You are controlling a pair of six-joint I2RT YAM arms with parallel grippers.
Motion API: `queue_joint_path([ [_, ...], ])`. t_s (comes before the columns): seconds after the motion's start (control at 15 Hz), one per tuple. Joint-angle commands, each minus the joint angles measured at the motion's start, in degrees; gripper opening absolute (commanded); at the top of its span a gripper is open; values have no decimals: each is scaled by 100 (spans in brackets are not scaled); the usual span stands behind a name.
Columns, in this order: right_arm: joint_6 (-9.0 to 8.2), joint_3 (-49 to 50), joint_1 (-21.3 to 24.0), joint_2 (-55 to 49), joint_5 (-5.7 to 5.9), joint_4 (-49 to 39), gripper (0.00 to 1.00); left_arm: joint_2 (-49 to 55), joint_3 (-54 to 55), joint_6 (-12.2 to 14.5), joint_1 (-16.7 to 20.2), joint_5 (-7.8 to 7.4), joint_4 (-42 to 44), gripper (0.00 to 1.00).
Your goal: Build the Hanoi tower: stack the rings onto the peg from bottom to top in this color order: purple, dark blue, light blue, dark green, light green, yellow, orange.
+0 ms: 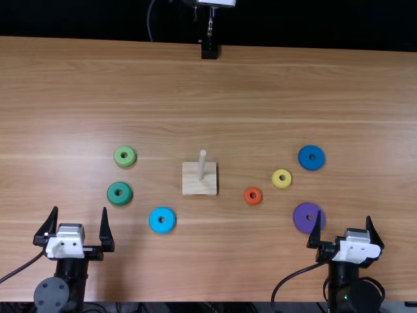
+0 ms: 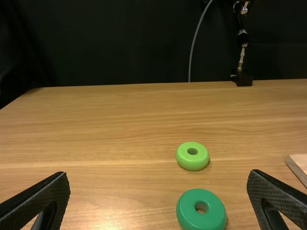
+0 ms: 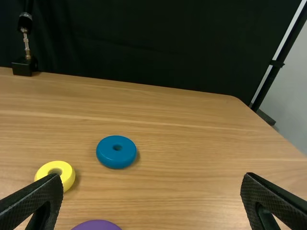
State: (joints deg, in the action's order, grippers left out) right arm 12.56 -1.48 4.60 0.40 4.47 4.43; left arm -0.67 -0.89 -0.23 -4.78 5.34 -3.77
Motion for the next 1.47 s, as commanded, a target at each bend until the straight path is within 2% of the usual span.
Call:
queue_joint_path([
  [0.0,-43,24,-12,-40,49,17,100,67,89,12,38,35,-192,100],
  [0.27,-43,-389,-12,-40,28,-784,100,67,89,12,38,35,-203,100],
  [0.4,-43,-696,-12,-40,-4,-763,100,67,89,12,38,35,-192,100],
  [0.47,-43,-749,-21,-40,-78,-753,100,67,89,12,38,35,-192,100],
  [0.53,-43,-758,-21,-40,-215,-753,100,67,89,12,38,46,-192,100],
  [0.67,-53,-907,-12,-40,-700,-806,100,67,89,12,38,35,-192,100],
  [0.73,-53,-934,-12,-40,-795,-816,100,67,89,12,38,46,-192,100],
  [0.8,-53,-969,-12,-40,-795,-816,100,67,89,12,47,46,-192,100],
  [0.87,-159,-1004,-21,-40,-795,-816,100,67,89,12,38,35,-203,100],
  [0.93,-412,-1057,-38,-40,-763,-816,100,67,89,12,38,46,-192,100],
  [1.07,-1076,-1470,-29,-40,-763,-753,100,67,89,12,38,35,-203,100],
  [1.13,-1256,-1505,-38,-40,-763,-753,100,67,89,12,38,46,-192,100],
  [1.27,-1287,-1601,-38,109,-753,-742,100,67,89,12,38,35,-192,100],
  [1.4,-1298,-1892,-29,856,-742,-436,100,67,89,12,38,46,-192,100],
])
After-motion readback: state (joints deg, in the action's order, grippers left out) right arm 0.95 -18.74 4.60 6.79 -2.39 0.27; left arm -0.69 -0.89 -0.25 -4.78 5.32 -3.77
